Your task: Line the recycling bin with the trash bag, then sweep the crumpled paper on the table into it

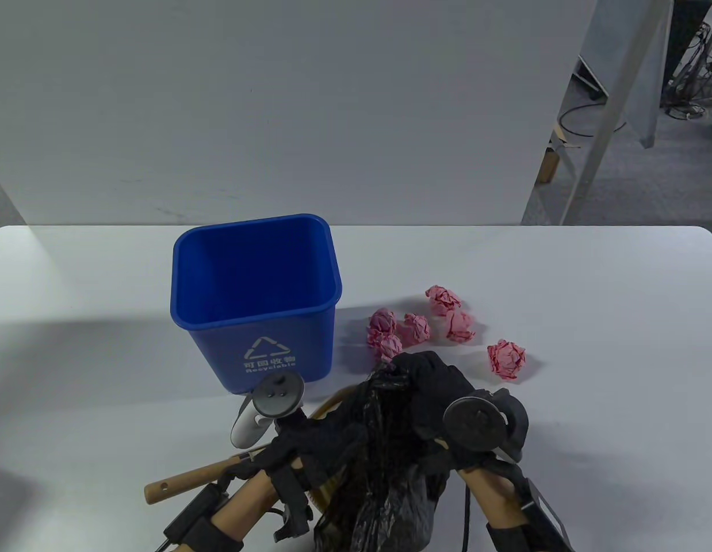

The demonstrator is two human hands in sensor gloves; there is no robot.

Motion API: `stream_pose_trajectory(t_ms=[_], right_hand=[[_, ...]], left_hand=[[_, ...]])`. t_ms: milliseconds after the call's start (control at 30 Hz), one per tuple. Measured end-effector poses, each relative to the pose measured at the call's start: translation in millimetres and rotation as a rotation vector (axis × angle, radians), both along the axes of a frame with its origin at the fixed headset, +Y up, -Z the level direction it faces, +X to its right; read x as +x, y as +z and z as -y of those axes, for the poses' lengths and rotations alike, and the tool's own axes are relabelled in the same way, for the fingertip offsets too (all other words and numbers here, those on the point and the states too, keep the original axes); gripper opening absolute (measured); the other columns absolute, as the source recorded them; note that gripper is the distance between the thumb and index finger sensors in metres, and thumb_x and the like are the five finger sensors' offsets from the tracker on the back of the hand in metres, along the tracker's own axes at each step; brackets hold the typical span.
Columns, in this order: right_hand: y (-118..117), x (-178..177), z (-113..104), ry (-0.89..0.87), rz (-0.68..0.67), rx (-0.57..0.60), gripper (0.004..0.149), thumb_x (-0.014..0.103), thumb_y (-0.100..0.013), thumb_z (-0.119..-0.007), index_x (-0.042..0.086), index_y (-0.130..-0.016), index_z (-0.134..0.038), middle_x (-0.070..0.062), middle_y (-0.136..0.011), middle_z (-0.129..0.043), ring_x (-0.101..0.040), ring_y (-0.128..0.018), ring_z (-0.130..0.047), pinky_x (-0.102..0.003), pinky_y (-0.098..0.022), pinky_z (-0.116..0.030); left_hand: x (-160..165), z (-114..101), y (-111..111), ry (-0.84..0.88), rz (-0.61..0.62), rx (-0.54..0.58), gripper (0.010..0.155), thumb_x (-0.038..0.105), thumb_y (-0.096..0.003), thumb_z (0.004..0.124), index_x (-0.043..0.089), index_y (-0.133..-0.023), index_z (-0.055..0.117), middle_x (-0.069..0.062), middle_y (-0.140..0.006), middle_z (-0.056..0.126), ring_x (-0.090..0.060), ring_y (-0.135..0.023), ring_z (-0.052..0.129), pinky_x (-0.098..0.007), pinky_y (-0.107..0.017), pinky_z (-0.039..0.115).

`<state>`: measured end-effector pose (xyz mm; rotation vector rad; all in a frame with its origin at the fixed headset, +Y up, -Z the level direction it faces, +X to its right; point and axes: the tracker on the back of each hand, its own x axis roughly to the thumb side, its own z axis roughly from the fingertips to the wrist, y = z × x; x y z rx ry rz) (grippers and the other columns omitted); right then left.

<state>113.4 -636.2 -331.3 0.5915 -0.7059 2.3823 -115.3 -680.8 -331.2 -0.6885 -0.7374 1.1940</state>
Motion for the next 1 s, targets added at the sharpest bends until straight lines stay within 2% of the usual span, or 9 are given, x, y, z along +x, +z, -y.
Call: stream_pose_trajectory(t_ms=[100,167,233,433,500,600,700,800,1000], right_hand=[[1.7,-4.6,0.6,0.026,-0.012,0.01,0.038,0.035,-0.057,-0.072,0.017,-0.09,-0.073,-0.01,-0.08,-0.088,-0.018,-0.048,-0.096,-0.051,-0.051,-0.082],[2.8,-7.9,0.6,0.06,-0.038,0.005,0.041,0.036,-0.058,-0.07,0.016,-0.094,-0.071,-0.012,-0.086,-0.085,-0.021,-0.055,-0.095,-0.053,-0.054,-0.08],[3.8,-7.7,-0.1,0.066,-0.041,-0.021,0.055,0.04,-0.059,-0.068,0.01,-0.104,-0.06,-0.02,-0.1,-0.072,-0.03,-0.072,-0.089,-0.062,-0.06,-0.07],[11.2,12.4,-19.2,-0.122,0.004,0.034,0.075,0.045,-0.06,-0.062,-0.001,-0.111,-0.031,-0.035,-0.112,-0.035,-0.051,-0.093,-0.059,-0.075,-0.064,-0.047],[14.6,15.9,-24.1,-0.184,-0.001,0.062,0.072,0.045,-0.061,-0.061,0.0,-0.11,-0.036,-0.033,-0.111,-0.039,-0.049,-0.091,-0.062,-0.074,-0.063,-0.049],[16.0,10.9,-25.0,-0.224,-0.102,0.021,0.055,0.045,-0.061,-0.061,0.011,-0.104,-0.061,-0.019,-0.101,-0.072,-0.032,-0.075,-0.086,-0.064,-0.061,-0.067],[10.5,-9.6,-13.6,-0.28,-0.369,-0.244,0.056,0.049,-0.061,-0.06,0.011,-0.102,-0.067,-0.019,-0.098,-0.077,-0.031,-0.071,-0.089,-0.062,-0.059,-0.071],[8.1,-26.6,6.6,-0.346,-0.514,-0.528,0.081,0.058,-0.059,-0.058,-0.001,-0.112,-0.039,-0.033,-0.112,-0.048,-0.047,-0.09,-0.07,-0.07,-0.063,-0.06],[0.1,-29.2,30.3,-0.475,-0.514,-0.658,0.093,0.061,-0.057,-0.061,-0.007,-0.111,-0.027,-0.039,-0.113,-0.034,-0.054,-0.094,-0.06,-0.073,-0.063,-0.056]], left_hand=[[2.1,-4.5,2.6,-0.169,-0.131,0.146,0.103,0.069,-0.0512,0.068,0.011,-0.114,0.009,-0.017,-0.123,0.038,-0.026,-0.089,0.087,-0.052,-0.067,0.074],[1.2,-10.4,3.4,-0.226,-0.3,0.342,0.074,0.047,-0.0581,0.074,0.01,-0.113,0.041,-0.007,-0.105,0.077,-0.009,-0.055,0.103,-0.04,-0.047,0.09],[-4.2,-14.9,2.7,-0.196,-0.409,0.398,0.05,0.035,-0.0583,0.073,0.015,-0.104,0.068,-0.001,-0.085,0.096,-0.005,-0.037,0.106,-0.038,-0.036,0.093],[-48.4,-23.4,-9.1,-0.034,-0.697,0.3,0.048,0.034,-0.0598,0.068,0.013,-0.103,0.069,-0.003,-0.084,0.096,-0.007,-0.035,0.106,-0.039,-0.033,0.093],[-61.6,-28.1,-10.0,0.015,-0.77,0.294,0.048,0.034,-0.0608,0.067,0.012,-0.104,0.067,-0.004,-0.086,0.095,-0.007,-0.038,0.107,-0.04,-0.035,0.093],[-73.3,-40.0,-6.3,0.038,-0.841,0.365,0.048,0.034,-0.0615,0.065,0.012,-0.105,0.064,-0.005,-0.09,0.092,-0.01,-0.045,0.108,-0.041,-0.04,0.093],[-69.4,-50.3,1.1,0.002,-0.836,0.509,0.05,0.035,-0.0616,0.064,0.013,-0.107,0.06,-0.006,-0.095,0.089,-0.011,-0.054,0.108,-0.042,-0.045,0.092],[-50.0,-50.9,7.0,-0.042,-0.687,0.605,0.056,0.04,-0.0614,0.063,0.016,-0.111,0.052,-0.005,-0.104,0.081,-0.015,-0.067,0.104,-0.043,-0.052,0.089],[-4.7,-34.0,16.1,-0.252,-0.314,0.62,0.081,0.049,-0.0575,0.073,0.015,-0.117,0.029,-0.021,-0.122,0.034,-0.03,-0.091,0.082,-0.053,-0.062,0.076]])
